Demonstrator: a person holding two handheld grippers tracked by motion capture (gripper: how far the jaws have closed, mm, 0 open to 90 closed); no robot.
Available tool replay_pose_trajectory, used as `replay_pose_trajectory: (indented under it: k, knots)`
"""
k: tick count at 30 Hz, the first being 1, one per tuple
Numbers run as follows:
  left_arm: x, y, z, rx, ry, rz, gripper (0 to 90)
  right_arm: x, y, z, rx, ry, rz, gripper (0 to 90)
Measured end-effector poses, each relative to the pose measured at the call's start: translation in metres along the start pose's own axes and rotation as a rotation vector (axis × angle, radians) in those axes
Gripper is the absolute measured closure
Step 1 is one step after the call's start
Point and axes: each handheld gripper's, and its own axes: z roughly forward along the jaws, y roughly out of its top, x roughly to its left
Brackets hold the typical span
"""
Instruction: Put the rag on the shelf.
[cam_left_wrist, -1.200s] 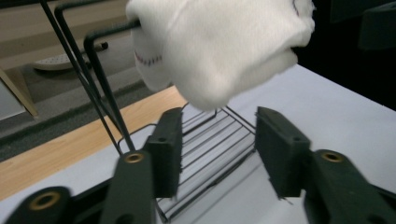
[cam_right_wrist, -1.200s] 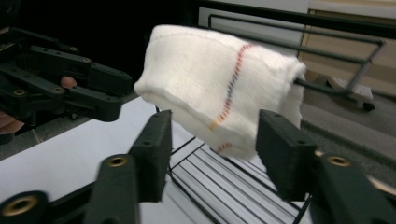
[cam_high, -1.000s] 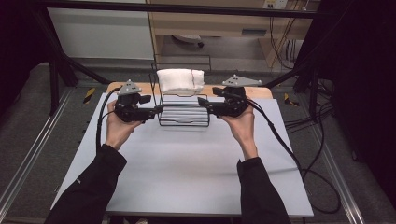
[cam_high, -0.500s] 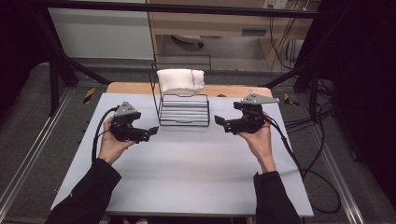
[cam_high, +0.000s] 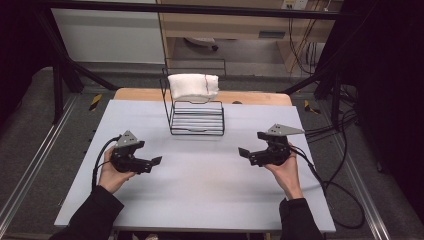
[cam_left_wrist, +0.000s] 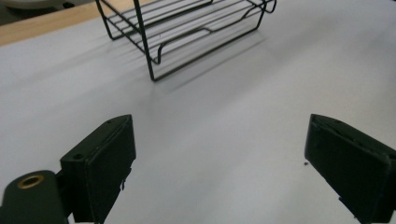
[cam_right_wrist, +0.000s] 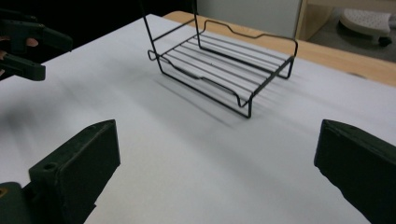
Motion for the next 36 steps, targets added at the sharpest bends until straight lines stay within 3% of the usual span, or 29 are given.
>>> replay_pose_trajectory:
  k: [11,22,36]
  knots:
    - [0.008,-0.037,-0.016,0.005,0.008,-0.038,9.0,-0.008,-0.048,-0.011,0.026,0.016,0.031,0.6]
    - [0.013,-0.057,-0.028,-0.002,0.026,-0.052,9.0,-0.018,-0.085,-0.031,0.038,0.003,0.066,0.6]
    - [0.014,-0.068,-0.026,0.020,0.018,-0.059,9.0,-0.019,-0.095,-0.038,0.041,-0.002,0.084,0.6]
